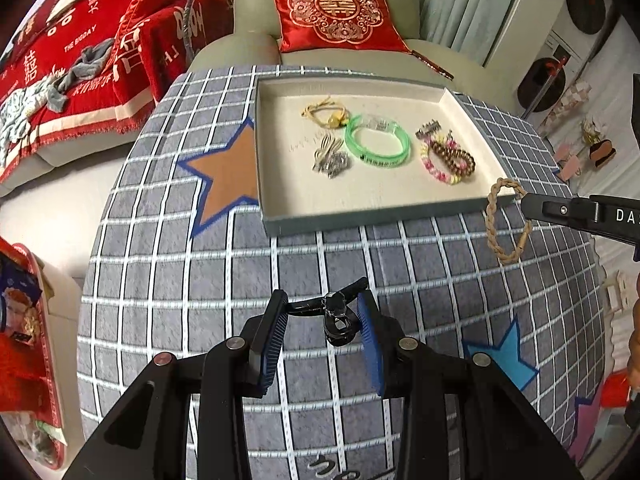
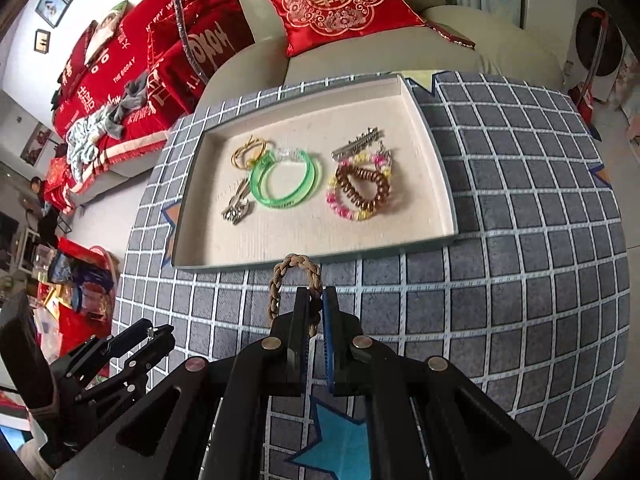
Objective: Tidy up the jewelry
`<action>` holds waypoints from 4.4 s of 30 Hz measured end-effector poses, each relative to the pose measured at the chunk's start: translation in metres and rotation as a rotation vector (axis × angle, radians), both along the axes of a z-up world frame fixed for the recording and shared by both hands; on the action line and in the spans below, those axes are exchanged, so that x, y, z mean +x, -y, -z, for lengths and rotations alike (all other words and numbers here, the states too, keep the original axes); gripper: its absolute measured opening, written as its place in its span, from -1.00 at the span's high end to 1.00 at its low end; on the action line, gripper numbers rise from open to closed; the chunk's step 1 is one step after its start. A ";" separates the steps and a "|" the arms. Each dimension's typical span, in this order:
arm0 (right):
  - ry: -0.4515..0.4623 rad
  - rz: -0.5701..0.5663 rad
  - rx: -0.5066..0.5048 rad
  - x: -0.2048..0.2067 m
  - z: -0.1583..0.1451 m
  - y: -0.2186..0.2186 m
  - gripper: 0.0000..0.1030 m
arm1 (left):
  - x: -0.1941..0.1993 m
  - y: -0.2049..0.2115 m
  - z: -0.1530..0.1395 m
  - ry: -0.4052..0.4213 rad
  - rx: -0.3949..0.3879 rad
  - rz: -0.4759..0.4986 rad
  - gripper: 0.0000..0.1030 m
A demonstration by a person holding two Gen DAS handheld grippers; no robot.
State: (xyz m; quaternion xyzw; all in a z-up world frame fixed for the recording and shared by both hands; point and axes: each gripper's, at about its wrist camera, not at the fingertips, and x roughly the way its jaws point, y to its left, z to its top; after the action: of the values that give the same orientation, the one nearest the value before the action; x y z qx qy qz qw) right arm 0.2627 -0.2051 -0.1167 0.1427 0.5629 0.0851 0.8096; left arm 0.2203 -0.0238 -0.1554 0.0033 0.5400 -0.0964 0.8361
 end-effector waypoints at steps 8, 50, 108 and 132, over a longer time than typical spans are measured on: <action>0.013 0.014 0.013 0.019 -0.004 0.008 0.87 | 0.021 0.006 -0.007 0.021 0.005 0.008 0.02; -0.073 0.068 -0.033 0.102 0.072 0.021 0.87 | 0.132 0.051 0.051 -0.009 0.124 -0.016 0.02; -0.070 0.011 -0.035 0.080 0.048 0.018 -0.30 | 0.114 0.046 0.020 0.047 0.171 -0.021 -1.00; 0.276 0.044 -0.178 -0.007 -0.022 0.007 -0.75 | 0.029 0.025 -0.036 0.197 0.150 -0.097 -1.00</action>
State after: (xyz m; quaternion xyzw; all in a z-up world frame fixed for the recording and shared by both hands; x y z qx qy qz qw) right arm 0.2561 -0.2124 -0.0943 0.0695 0.4486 0.0358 0.8903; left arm 0.2490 -0.0485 -0.1199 0.0493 0.4603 -0.0142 0.8863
